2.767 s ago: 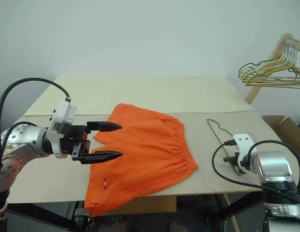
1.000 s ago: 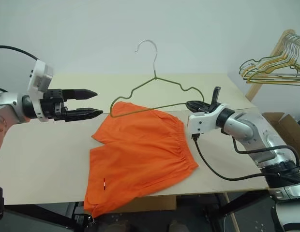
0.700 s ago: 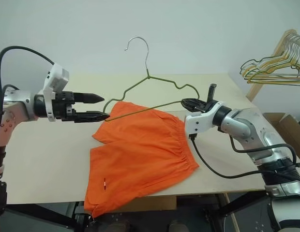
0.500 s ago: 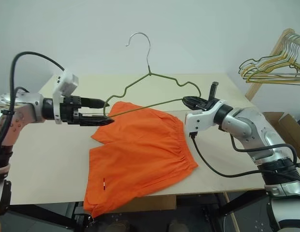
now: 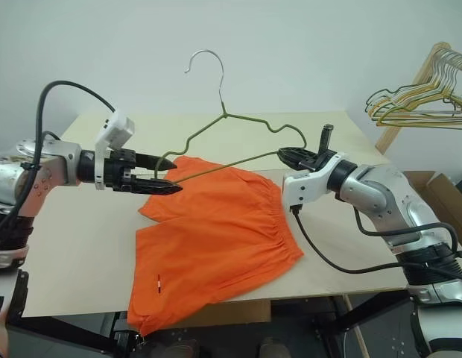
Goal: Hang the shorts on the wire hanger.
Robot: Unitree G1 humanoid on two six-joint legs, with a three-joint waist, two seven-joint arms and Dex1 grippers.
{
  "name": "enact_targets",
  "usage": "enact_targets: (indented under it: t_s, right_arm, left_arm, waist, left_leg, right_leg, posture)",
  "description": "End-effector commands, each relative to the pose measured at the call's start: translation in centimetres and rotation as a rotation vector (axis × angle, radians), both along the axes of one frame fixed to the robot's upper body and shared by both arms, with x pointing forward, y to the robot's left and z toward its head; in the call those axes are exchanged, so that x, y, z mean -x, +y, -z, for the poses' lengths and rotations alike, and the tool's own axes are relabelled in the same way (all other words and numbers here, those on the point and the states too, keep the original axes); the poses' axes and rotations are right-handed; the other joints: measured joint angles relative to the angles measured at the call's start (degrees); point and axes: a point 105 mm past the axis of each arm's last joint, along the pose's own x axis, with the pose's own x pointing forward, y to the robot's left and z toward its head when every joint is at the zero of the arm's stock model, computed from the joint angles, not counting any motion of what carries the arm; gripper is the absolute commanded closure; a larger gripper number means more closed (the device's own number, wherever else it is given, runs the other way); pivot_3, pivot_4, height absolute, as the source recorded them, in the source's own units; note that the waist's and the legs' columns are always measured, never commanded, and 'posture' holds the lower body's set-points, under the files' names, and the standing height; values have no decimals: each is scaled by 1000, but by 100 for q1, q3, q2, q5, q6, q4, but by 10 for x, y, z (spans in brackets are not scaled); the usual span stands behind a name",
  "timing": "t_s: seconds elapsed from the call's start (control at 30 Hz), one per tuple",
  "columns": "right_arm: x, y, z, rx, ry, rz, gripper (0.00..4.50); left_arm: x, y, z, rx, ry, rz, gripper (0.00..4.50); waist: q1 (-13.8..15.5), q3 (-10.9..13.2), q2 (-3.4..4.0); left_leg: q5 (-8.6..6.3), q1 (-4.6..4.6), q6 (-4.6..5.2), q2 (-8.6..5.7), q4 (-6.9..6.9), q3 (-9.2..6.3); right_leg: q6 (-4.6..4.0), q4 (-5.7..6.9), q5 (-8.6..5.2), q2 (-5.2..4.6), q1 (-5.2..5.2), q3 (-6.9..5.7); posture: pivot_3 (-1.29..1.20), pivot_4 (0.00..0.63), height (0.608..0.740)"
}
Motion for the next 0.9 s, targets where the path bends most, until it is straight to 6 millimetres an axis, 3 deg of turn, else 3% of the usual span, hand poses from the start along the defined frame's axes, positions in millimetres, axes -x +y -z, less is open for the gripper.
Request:
enact_targets:
  t_s: [0.03,0.33,0.57,0.67,0.9]
  right_arm:
    - [6,5,-29,-31,-97,-28,4500]
    - [10,9,-31,-10,-116,-55,4500]
    - [16,15,-26,37,-123,-106,4500]
    - [24,18,-20,67,-94,-160,3812]
    - [44,10,-11,65,143,-259,1342]
  left_arm:
    - [2,-2,-10,-19,-26,35,1568]
    - [0,-4,-11,-7,-18,45,4461]
    - [-2,-3,-8,-22,-20,27,4488]
    - [-5,0,-10,-16,-32,3,4500]
    - [-12,10,7,-167,-159,-21,4500]
  waist:
    - [-19,0,0]
    - [-35,0,0]
    - [-36,0,0]
    - [-36,0,0]
    - [-33,0,0]
  left_leg:
    - [0,-2,0,0,0,0]
    - [0,-2,0,0,2,-1]
    - [0,-3,0,1,7,-1]
    - [0,-4,1,1,8,-1]
    - [-4,-10,7,6,39,-3]
  right_leg:
    - [0,0,0,0,-1,-1]
    - [0,4,0,0,-3,0]
    - [0,7,0,0,-3,1]
    - [0,7,0,0,-3,0]
    - [1,11,0,1,4,-2]
  posture:
    - [31,0,740]
    - [24,0,740]
    - [22,0,740]
    - [22,0,740]
    - [35,0,740]
